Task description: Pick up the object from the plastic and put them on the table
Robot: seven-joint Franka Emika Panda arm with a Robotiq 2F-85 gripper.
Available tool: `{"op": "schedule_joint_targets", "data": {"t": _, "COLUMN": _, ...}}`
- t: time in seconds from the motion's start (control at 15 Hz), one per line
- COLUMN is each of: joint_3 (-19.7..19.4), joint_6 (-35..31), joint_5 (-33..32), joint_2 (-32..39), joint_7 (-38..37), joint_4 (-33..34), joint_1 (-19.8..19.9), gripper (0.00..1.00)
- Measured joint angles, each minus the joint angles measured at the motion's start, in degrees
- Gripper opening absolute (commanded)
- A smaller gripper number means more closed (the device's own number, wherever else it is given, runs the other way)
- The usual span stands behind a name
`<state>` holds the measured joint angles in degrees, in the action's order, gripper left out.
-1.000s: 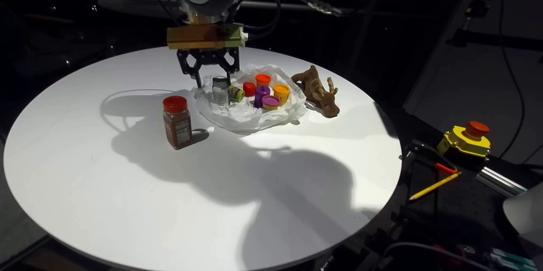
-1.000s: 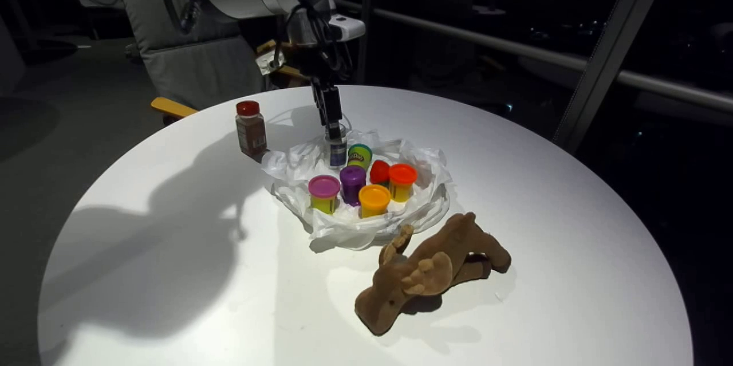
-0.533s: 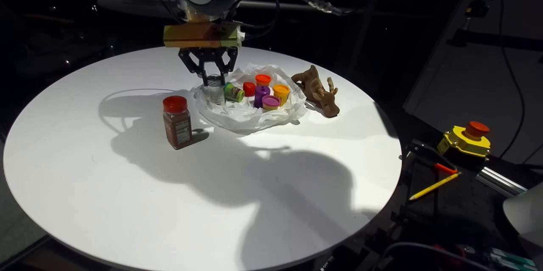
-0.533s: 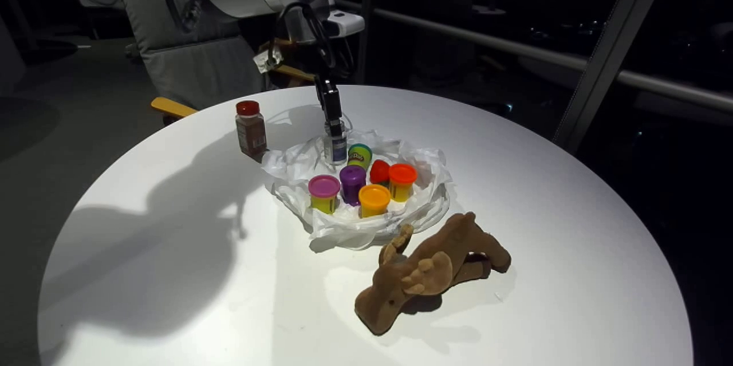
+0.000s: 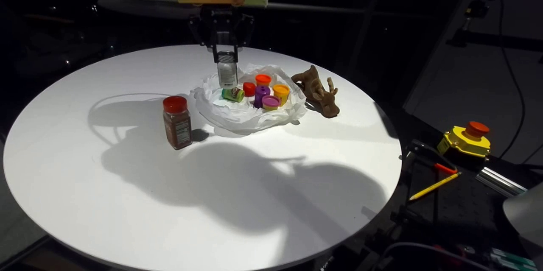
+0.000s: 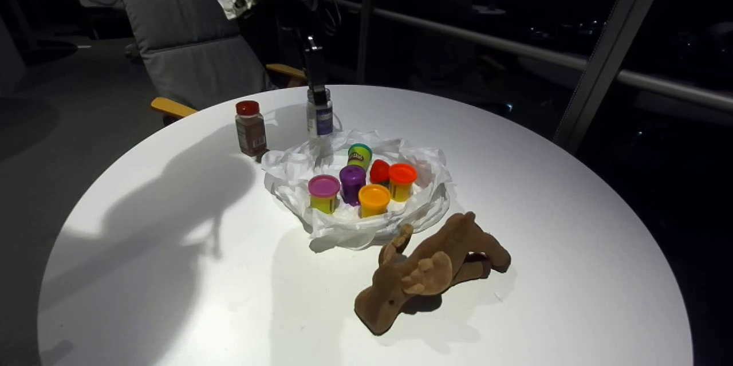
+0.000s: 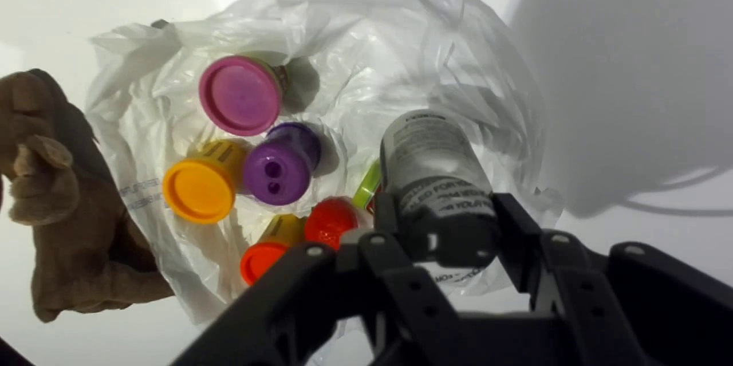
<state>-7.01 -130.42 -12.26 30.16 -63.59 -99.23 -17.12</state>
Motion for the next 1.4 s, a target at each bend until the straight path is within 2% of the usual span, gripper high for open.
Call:
{"op": "schedule_joint_targets", "data": {"t": 0.27, "joint_3": 6.2, "joint_6": -0.2, "joint_5": 1.6, "joint_2": -10.8, "joint_7": 7.1, "joint_4": -11.8, "joint_1": 0.4, "gripper": 0.2}}
{"op": "schedule_joint_targets", "data": {"t": 0.47, "joint_3": 10.5, "joint_6": -0.9, "joint_5": 2.5, "joint_2": -14.2, "joint_7": 10.0, "joint_4": -18.0, "joint_1": 0.3, "gripper": 0.2}}
{"op": "schedule_joint_targets", "data": {"t": 0.67, "joint_3": 12.2, "joint_6": -5.7, "joint_5": 1.6, "joint_2": -13.2, "joint_7": 11.0, "joint_4": -21.8, "joint_1": 0.1, "gripper": 0.2}}
{"op": "schedule_joint_targets", "data": {"t": 0.87, "joint_3": 12.2, "joint_6": -11.7, "joint_5": 0.5, "joint_2": -10.4, "joint_7": 11.7, "joint_4": -23.9, "joint_1": 0.1, "gripper": 0.2}}
{"op": "schedule_joint_targets", "data": {"t": 1.07, "joint_3": 11.9, "joint_6": -15.0, "joint_5": 0.2, "joint_2": -7.4, "joint_7": 12.9, "joint_4": -24.3, "joint_1": 0.1, "gripper": 0.22}}
{"op": "schedule_joint_targets", "data": {"t": 1.13, "joint_3": 11.9, "joint_6": -15.5, "joint_5": 0.2, "joint_2": -6.7, "joint_7": 13.2, "joint_4": -24.3, "joint_1": 0.1, "gripper": 0.7}}
{"op": "schedule_joint_targets", "data": {"t": 1.2, "joint_3": 11.8, "joint_6": -16.0, "joint_5": 0.1, "joint_2": -6.3, "joint_7": 13.6, "joint_4": -24.3, "joint_1": 0.0, "gripper": 0.71}}
{"op": "schedule_joint_targets", "data": {"t": 1.27, "joint_3": 11.6, "joint_6": -16.2, "joint_5": 0.0, "joint_2": -6.0, "joint_7": 13.7, "joint_4": -24.3, "joint_1": -0.2, "gripper": 0.76}}
{"op": "schedule_joint_targets", "data": {"t": 1.4, "joint_3": 10.8, "joint_6": -16.2, "joint_5": -0.8, "joint_2": -6.2, "joint_7": 13.7, "joint_4": -24.4, "joint_1": -1.1, "gripper": 0.92}}
